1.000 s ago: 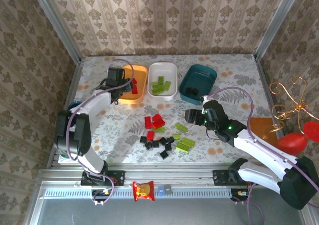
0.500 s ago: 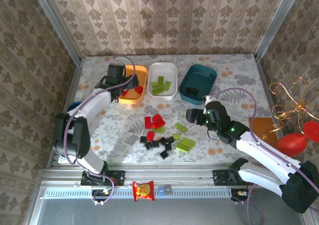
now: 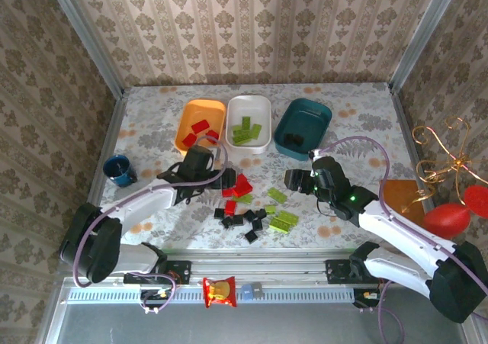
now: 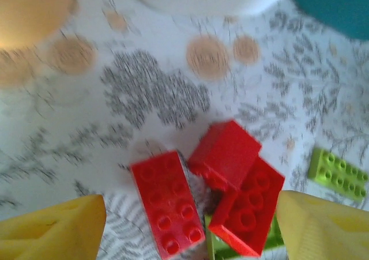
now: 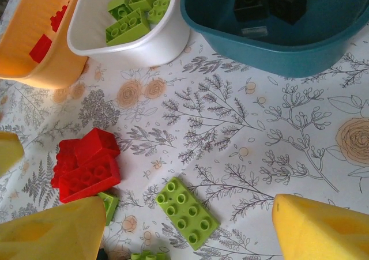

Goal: Sort the legos into containers by color
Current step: Pick up the lego from the center of the table.

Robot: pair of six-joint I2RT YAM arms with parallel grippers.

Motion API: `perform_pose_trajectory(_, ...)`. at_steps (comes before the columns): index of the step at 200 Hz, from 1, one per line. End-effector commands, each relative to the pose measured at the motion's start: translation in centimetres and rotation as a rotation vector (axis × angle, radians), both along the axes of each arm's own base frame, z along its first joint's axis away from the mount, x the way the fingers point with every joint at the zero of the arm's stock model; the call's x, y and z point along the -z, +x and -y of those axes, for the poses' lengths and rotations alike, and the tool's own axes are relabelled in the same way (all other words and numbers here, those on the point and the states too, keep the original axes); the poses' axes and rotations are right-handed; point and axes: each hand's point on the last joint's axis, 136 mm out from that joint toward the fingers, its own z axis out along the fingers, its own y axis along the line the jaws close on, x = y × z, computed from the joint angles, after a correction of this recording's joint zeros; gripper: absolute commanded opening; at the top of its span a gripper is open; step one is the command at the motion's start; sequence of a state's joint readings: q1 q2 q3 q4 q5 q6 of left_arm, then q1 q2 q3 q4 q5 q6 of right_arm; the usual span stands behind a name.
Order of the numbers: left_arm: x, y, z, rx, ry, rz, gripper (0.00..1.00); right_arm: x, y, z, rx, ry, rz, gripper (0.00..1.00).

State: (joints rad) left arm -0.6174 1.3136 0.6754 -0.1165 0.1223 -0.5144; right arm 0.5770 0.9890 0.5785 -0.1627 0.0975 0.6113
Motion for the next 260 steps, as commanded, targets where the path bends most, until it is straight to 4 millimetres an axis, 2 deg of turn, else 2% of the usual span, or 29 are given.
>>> perform_pose_trajectory(1,0.8,-0.4,0.6,-0.004,-0.042,-0.027,0.69,0.3,0.1,0.1,0.021,0.014,-0.004,0.78)
perform_pose_trajectory(98,4.8,-0.4,0.2,0.007,0.058,-0.099,0.52,-0.2,-0.1,0.5,0.031,0.011,0.005,0.78)
perform_pose_trajectory(122,5.7,-0.5,-0.3,0.000,0.090,-0.114,0.53,-0.3,-0.1,0.5,0.031,0.010,0.008,0.78)
perform_pose_trajectory(149,6.5,-0.8,-0.6,0.000,0.122,-0.130,0.61,-0.1,-0.1,0.5,0.032,0.007,0.004,0.78)
perform_pose_trajectory(167,7.1,-1.0,-1.0,-0.001,0.146,-0.138,0.60,0.0,0.0,0.5,0.032,0.006,0.002,0.78)
perform_pose_trajectory(184,7.5,-1.0,-1.4,-0.008,0.175,-0.141,0.55,0.1,0.0,0.4,0.031,0.007,-0.001,0.78)
perform_pose_trajectory(213,7.5,-0.9,-1.8,-0.019,0.191,-0.133,0.40,0.2,0.0,0.4,0.030,0.007,-0.007,0.78)
perform_pose_trajectory(260,5.0,-0.4,-1.8,-0.023,0.170,-0.075,0.31,0.1,0.1,0.3,0.028,0.008,-0.007,0.78)
